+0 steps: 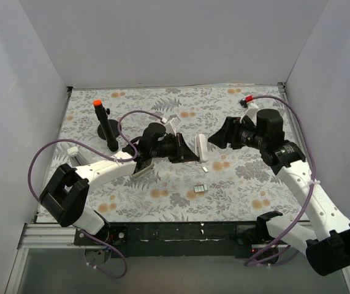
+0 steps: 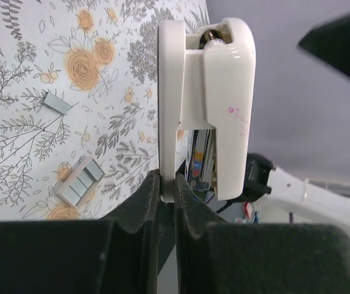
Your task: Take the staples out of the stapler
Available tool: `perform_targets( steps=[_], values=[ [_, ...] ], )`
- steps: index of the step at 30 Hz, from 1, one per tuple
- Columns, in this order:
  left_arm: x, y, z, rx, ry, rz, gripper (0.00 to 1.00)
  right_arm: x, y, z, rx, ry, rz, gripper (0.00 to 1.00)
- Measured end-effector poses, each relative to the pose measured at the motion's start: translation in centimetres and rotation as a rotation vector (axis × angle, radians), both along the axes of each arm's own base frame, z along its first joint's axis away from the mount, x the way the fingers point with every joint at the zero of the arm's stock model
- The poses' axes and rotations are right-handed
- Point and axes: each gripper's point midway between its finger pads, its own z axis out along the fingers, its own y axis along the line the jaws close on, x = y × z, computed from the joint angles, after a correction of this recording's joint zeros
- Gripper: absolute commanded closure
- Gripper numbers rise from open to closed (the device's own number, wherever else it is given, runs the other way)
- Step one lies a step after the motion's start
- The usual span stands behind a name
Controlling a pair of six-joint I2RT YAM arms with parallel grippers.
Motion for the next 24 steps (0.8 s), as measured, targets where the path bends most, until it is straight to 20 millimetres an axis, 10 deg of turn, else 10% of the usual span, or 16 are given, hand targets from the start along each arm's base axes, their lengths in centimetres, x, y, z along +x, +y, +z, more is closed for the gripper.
perform_targets(
  steps=[24],
  values=[
    [3.5, -0.3, 4.3, -0.173, 0.171, 0.281, 1.00, -2.4, 3.0, -4.1, -0.108, -0.177, -0.045, 0.46]
  ],
)
